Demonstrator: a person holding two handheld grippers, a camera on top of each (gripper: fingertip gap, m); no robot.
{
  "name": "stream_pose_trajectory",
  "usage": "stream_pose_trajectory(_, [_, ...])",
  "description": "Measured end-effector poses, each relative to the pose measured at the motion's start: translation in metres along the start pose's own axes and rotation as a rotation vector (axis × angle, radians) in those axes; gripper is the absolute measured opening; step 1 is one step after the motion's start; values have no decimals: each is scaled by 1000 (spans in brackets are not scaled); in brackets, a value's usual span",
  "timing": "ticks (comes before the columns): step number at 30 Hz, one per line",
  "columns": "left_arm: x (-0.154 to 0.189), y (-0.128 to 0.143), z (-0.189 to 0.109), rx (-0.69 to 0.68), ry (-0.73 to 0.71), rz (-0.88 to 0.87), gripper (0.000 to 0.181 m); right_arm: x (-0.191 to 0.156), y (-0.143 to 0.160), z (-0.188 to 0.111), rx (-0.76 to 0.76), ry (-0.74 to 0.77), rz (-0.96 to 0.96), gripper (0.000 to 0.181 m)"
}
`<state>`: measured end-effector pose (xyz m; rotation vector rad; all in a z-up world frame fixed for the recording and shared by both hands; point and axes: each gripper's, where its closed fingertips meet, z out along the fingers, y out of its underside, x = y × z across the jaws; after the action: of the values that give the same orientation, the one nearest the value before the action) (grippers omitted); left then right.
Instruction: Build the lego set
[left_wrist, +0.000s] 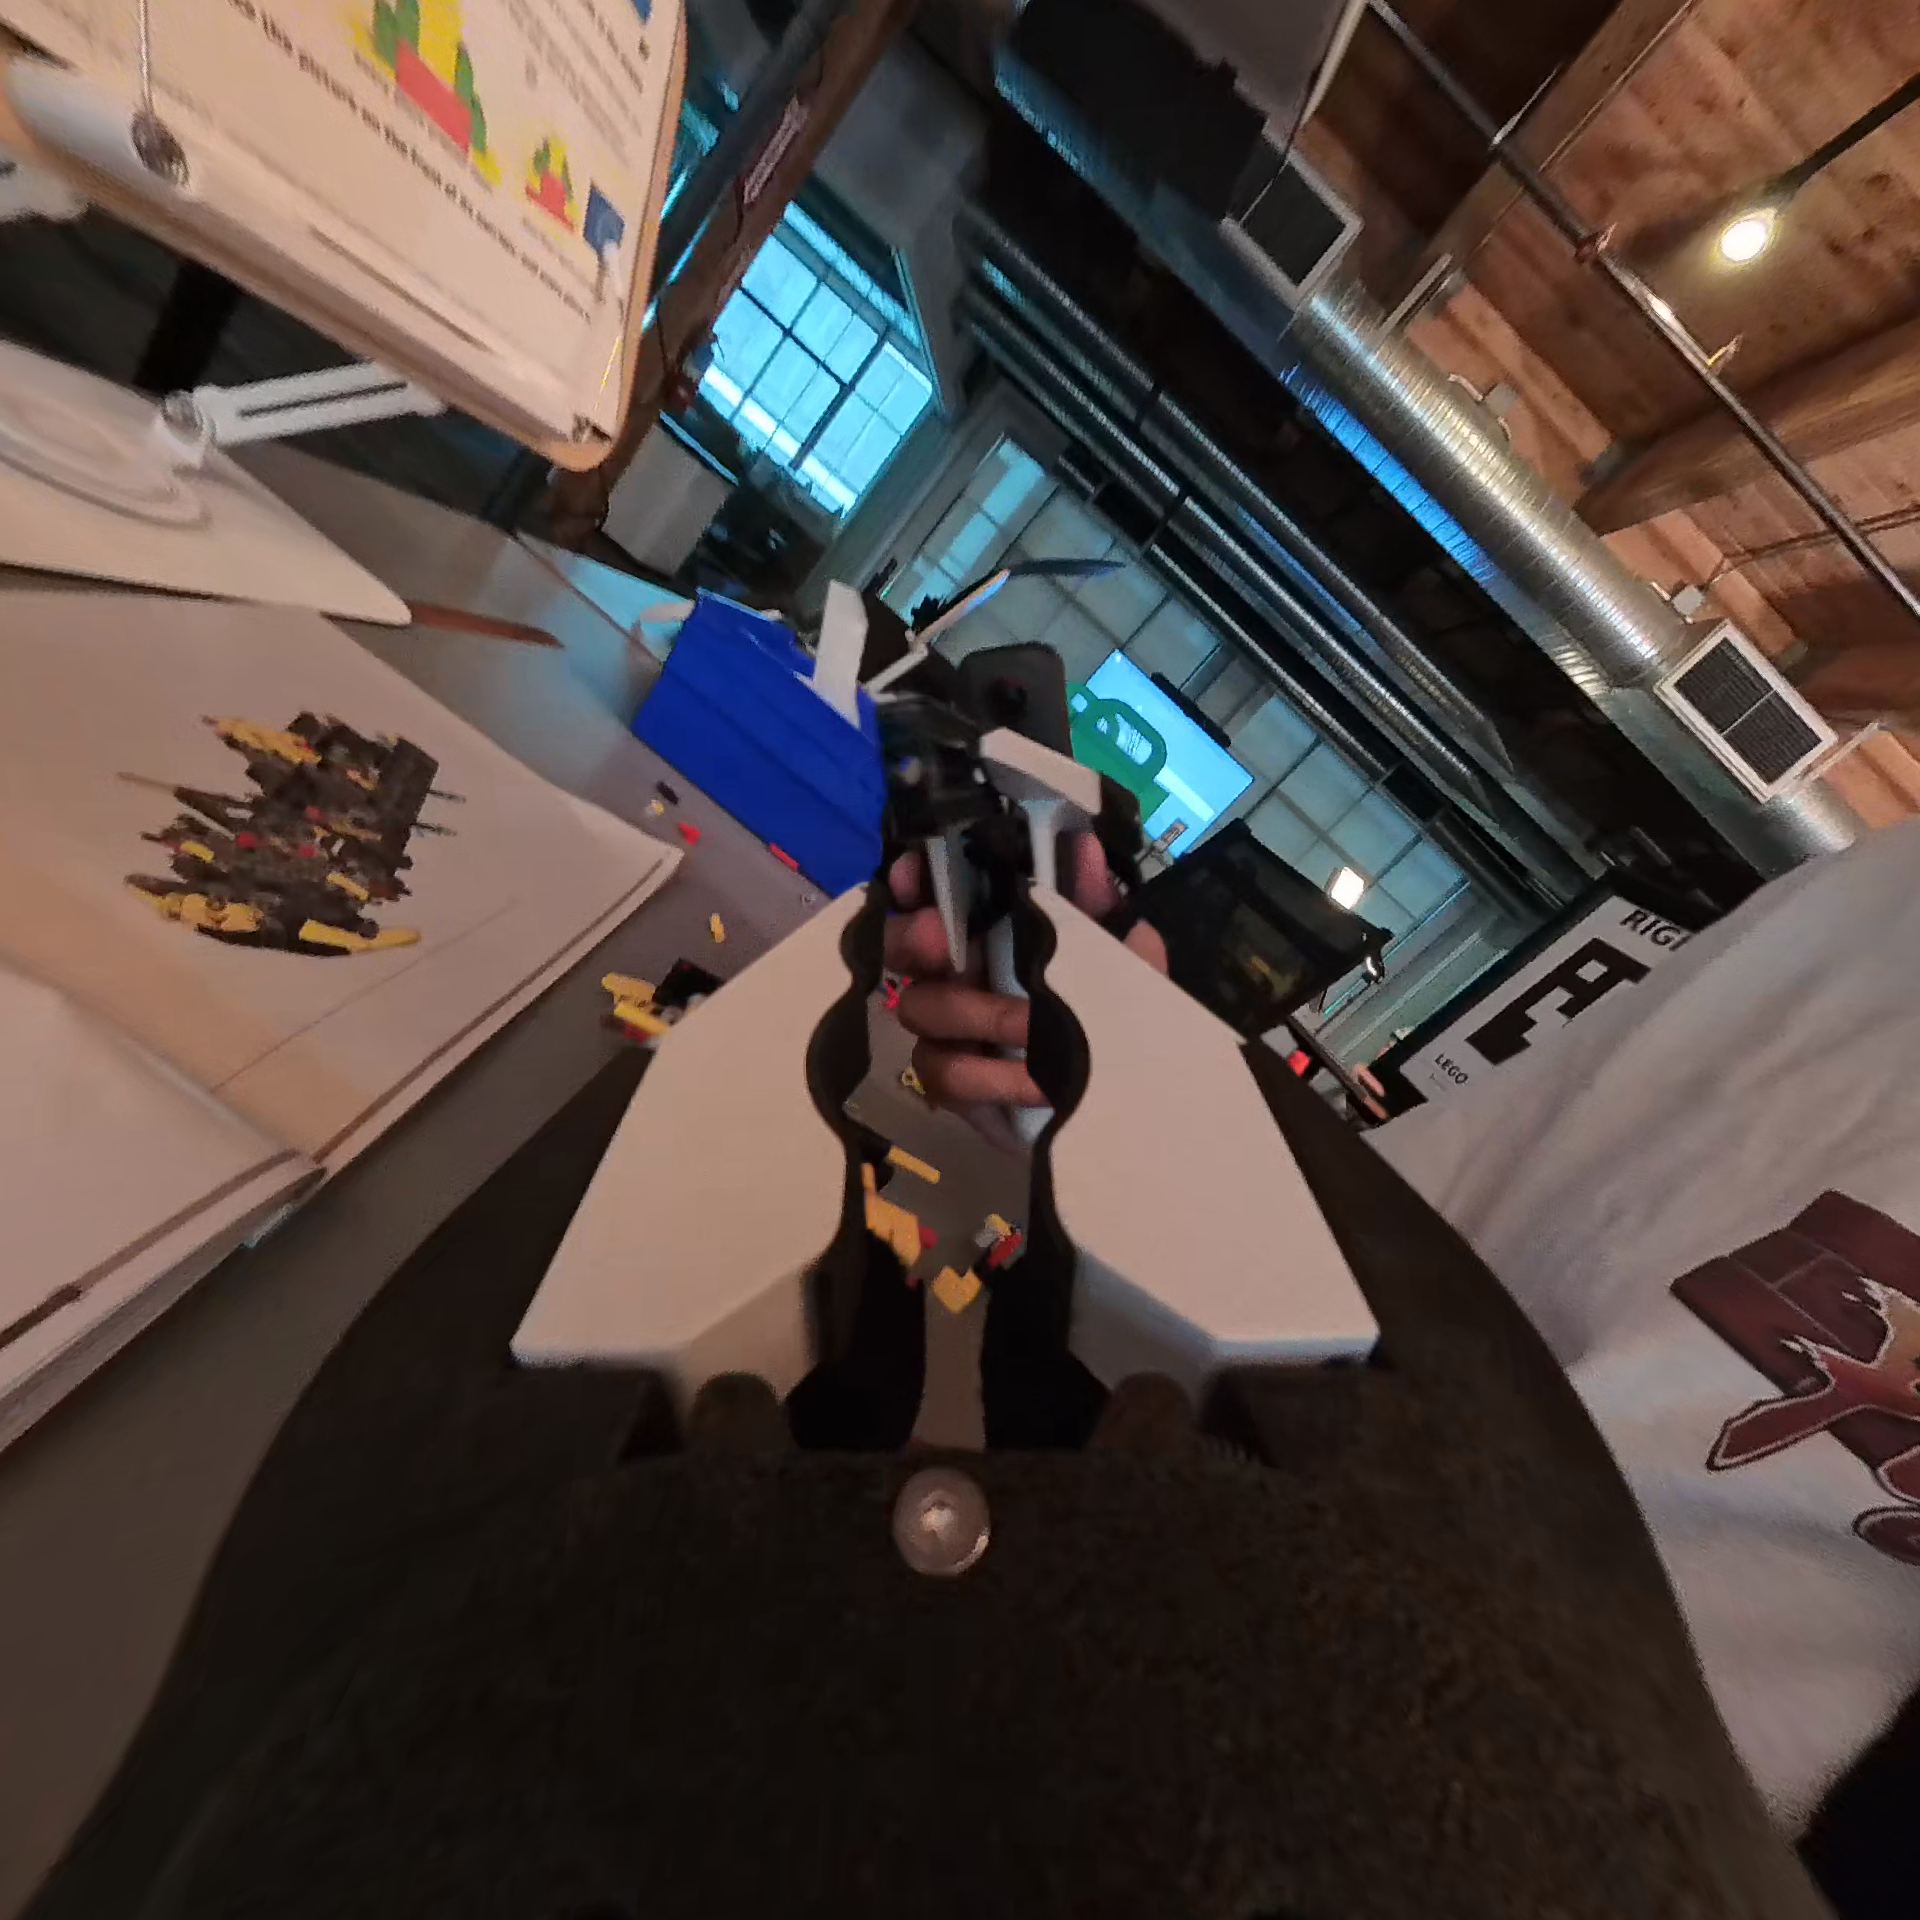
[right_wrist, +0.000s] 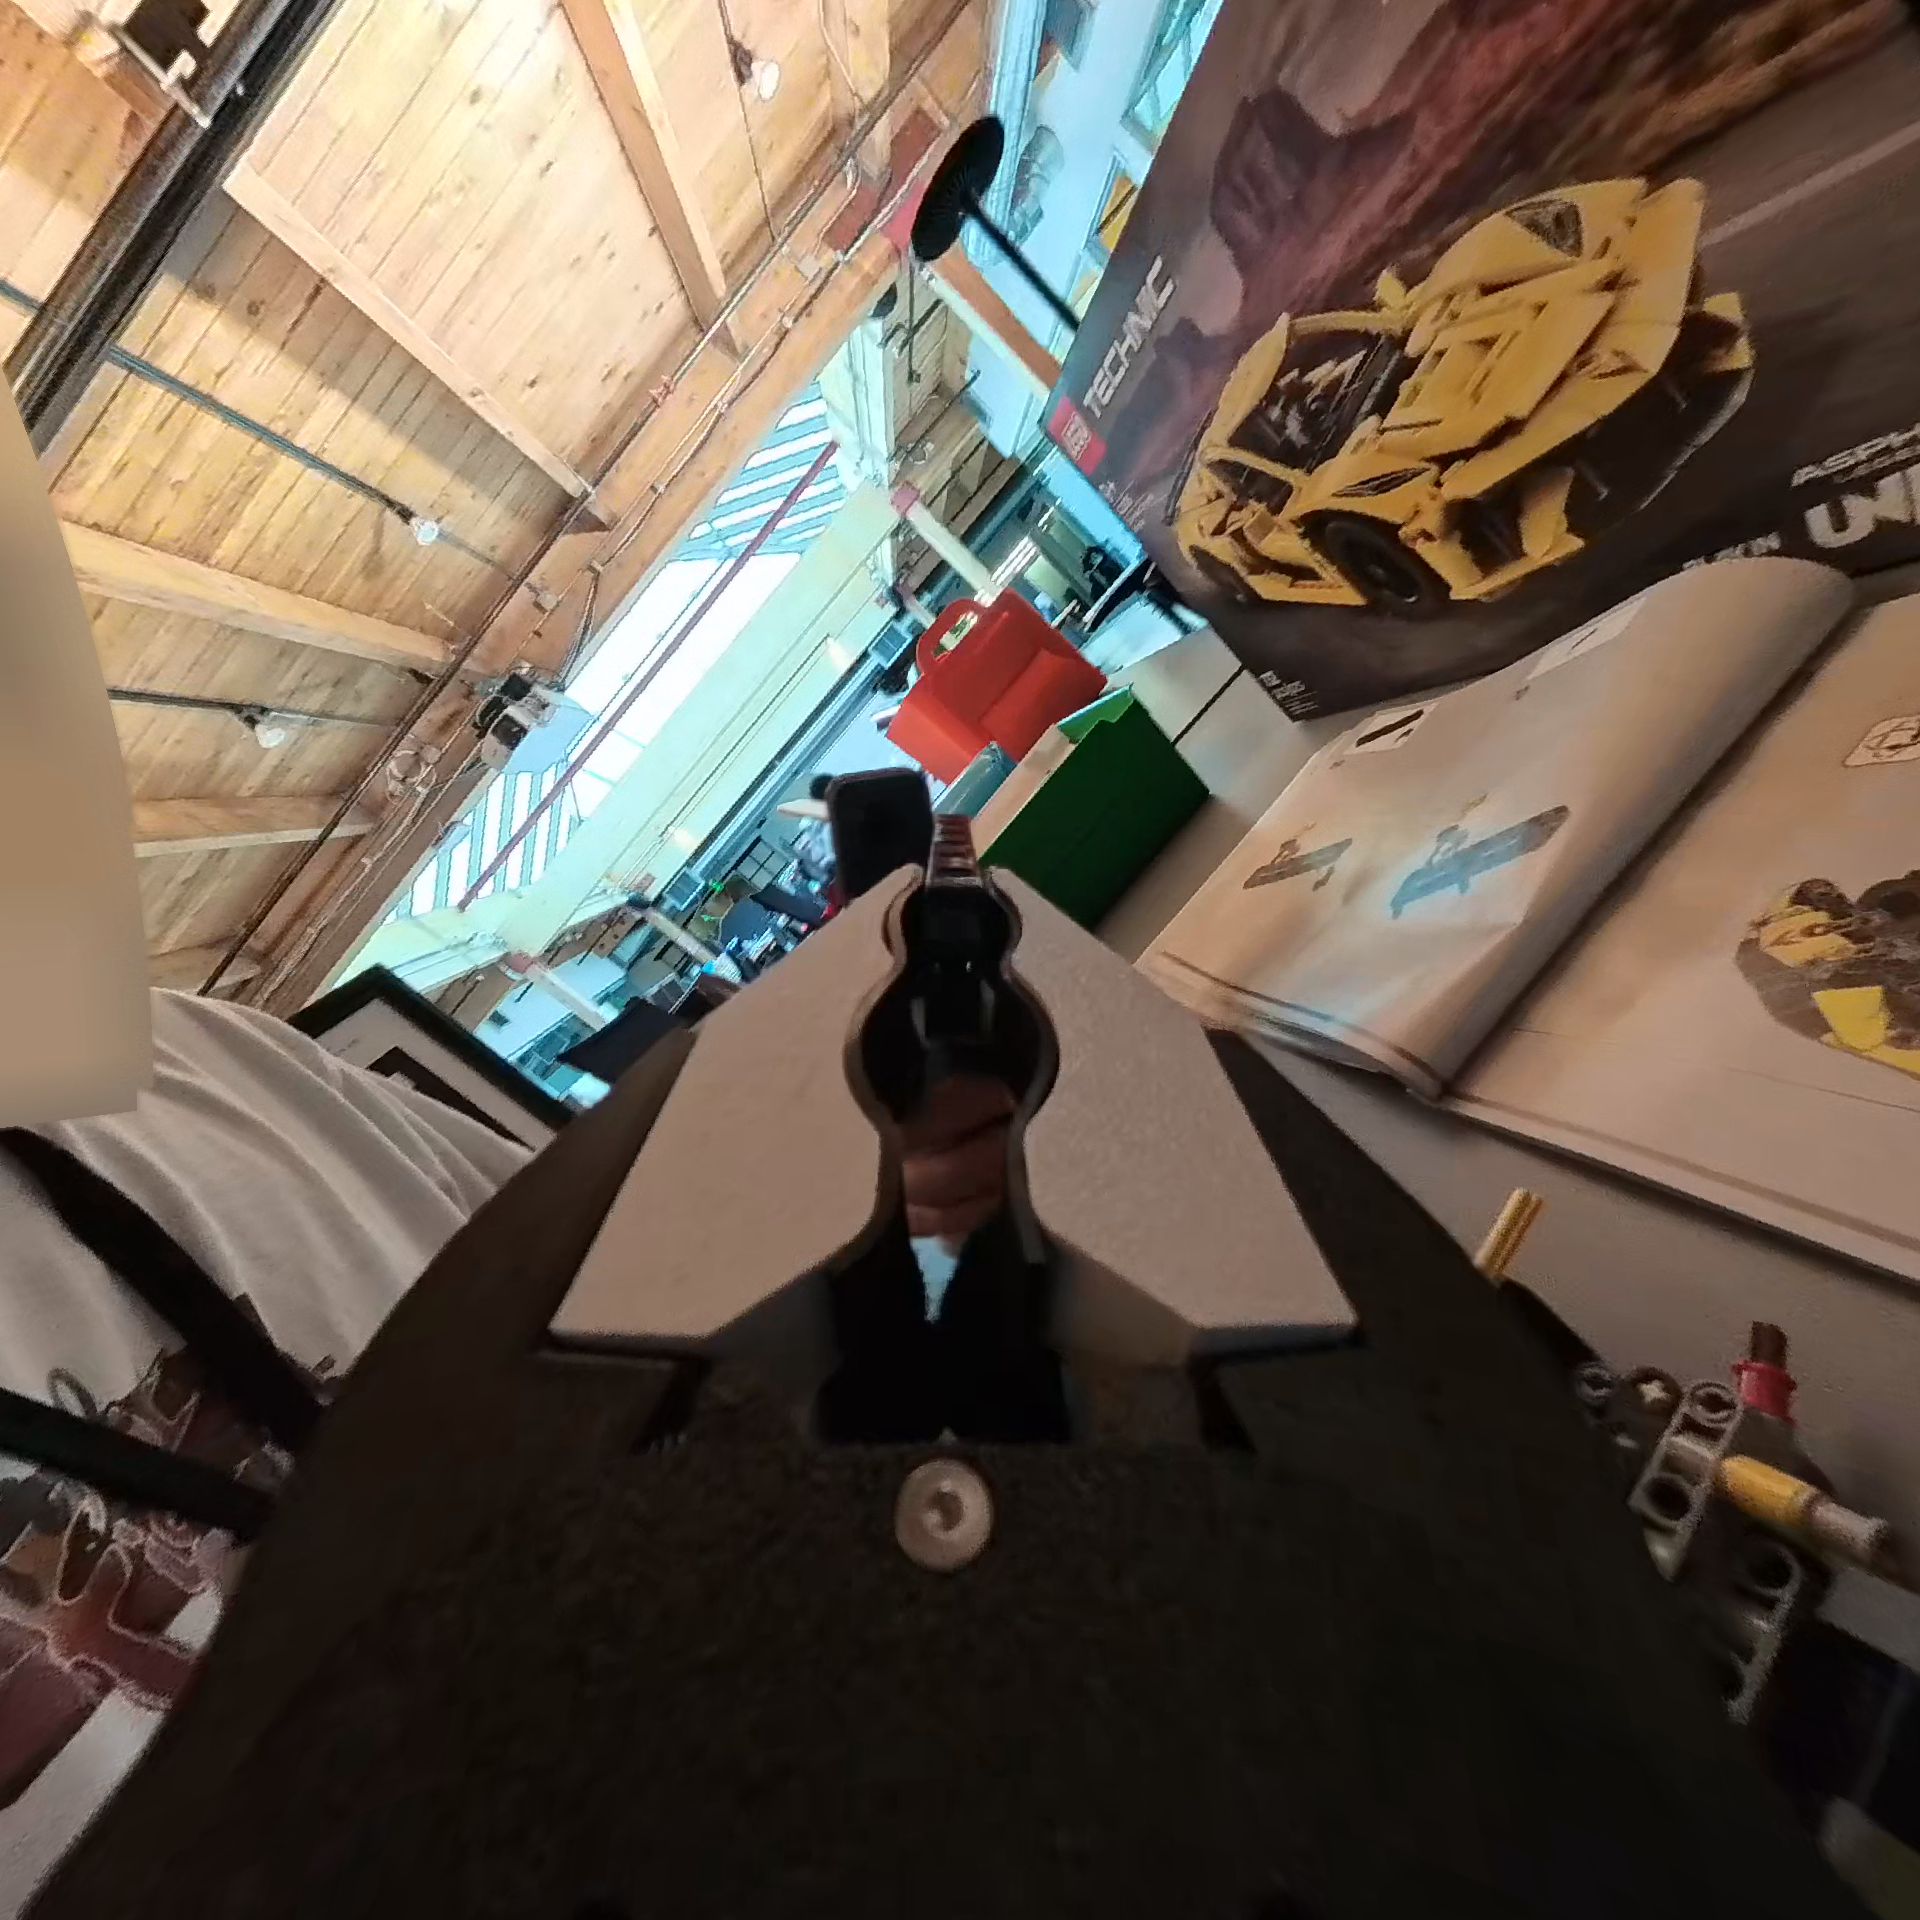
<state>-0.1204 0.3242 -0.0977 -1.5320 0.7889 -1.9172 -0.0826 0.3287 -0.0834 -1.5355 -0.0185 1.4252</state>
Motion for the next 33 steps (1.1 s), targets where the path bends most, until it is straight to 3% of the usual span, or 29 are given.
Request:
stream_pose_trajectory(5, [-1,5,3,-6,7,-20,23,-4,19,9,-95,-18,8,6])
stream_pose_trajectory(9, [5,5,3,1,46,-37,10,-4,22,11,-102,-22,20,6])
stream_pose_trajectory(17, [7,0,3,56,70,-102,8,-4,22,12,-81,-63,83,6])
stream_pose_trajectory(33, [8,-17,1,283,70,-183,8,-9,26,23,-56,-74,95,6])
